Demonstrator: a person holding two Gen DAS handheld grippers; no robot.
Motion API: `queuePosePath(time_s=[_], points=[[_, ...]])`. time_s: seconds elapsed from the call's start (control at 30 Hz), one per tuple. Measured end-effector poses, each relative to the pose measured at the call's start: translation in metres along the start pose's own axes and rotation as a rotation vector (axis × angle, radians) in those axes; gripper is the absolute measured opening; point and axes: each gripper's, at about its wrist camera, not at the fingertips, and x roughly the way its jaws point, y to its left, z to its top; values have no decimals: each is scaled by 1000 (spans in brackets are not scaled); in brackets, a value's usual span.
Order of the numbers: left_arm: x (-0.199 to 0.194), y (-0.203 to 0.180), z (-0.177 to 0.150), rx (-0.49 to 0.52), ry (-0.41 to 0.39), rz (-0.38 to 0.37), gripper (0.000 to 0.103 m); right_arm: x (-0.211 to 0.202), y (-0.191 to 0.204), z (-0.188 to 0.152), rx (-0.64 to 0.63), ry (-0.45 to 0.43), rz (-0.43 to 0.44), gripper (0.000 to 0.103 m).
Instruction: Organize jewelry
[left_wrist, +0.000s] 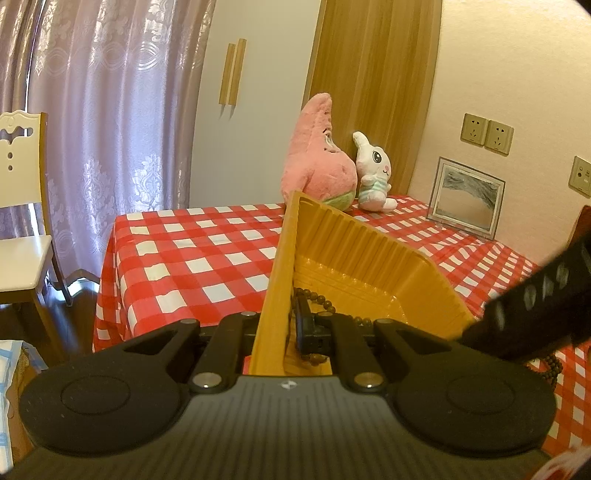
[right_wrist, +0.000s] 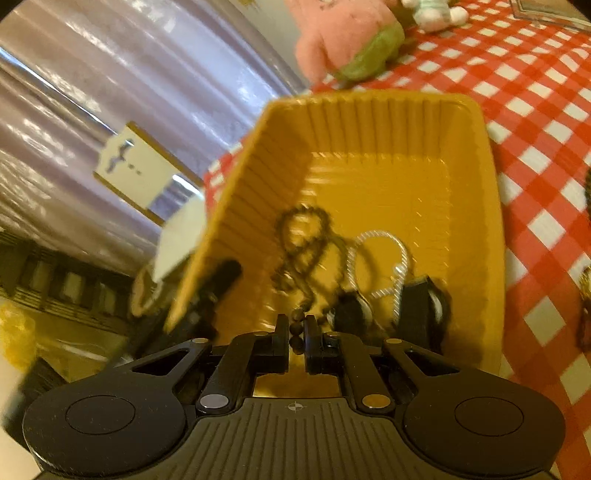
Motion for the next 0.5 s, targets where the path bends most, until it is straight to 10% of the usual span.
queuePosePath(time_s=[0.5], points=[[0,-1,0,7,6,2,8,-42,11,-21,-143,-104,-36,37]])
